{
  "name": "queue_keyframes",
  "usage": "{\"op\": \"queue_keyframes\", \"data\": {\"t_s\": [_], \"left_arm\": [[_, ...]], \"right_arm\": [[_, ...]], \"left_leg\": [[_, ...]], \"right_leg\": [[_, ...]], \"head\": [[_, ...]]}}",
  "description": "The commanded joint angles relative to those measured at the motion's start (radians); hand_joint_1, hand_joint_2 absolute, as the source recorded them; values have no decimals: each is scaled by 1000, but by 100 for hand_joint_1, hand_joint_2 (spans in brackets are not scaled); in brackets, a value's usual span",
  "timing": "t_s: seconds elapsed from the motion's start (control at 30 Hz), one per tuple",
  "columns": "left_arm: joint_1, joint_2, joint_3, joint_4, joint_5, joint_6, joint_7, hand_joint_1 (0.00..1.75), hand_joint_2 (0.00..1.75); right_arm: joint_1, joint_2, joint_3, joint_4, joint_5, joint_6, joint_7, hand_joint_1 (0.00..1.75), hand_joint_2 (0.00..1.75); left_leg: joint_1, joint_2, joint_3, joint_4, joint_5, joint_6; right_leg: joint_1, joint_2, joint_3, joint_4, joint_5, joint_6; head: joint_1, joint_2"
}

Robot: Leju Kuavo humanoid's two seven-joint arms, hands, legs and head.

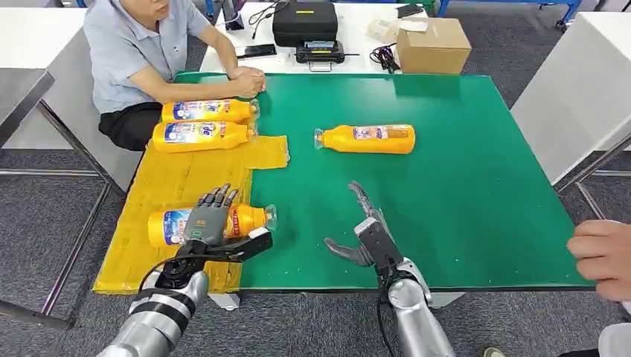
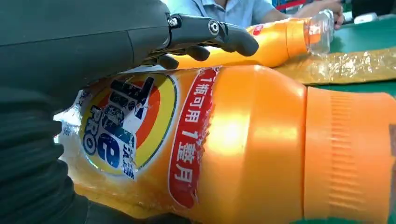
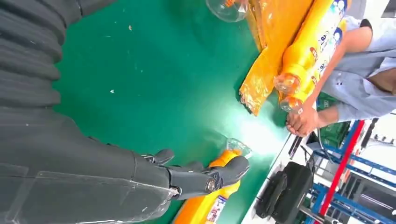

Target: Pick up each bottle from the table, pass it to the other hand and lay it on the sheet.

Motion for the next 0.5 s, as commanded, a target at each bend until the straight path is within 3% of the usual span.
{"op": "queue_keyframes", "data": {"t_s": [0.03, 0.3, 0.4, 0.5], "left_arm": [[-27, 8, 37, 161, -1, -80, -6, 0, 175], [-26, 4, 31, 190, -1, -75, -21, 0, 175], [-15, 13, -61, 141, -1, 37, -18, 0, 175], [-15, 45, -246, 5, -1, 178, 40, 0, 175]], "right_arm": [[-55, -17, -10, 97, 7, 2, -6, 0, 175], [-65, -20, -15, 118, 10, -3, -15, 0, 175], [-54, -21, -19, 112, 11, -8, -16, 0, 175], [-51, -23, -15, 109, 10, -7, -16, 0, 175]], "left_leg": [[0, 3, 2, -1, 1, -2], [0, 1, 7, -2, 2, -1], [0, 2, 7, -2, 3, -2], [1, 0, 6, -1, 3, -2]], "right_leg": [[1, 2, 2, -1, 1, -2], [0, 1, 6, -1, 1, -2], [0, 2, 6, -2, 2, -2], [1, 0, 6, -1, 1, -3]], "head": [[0, 0], [0, 0], [0, 0], [0, 0]]}}
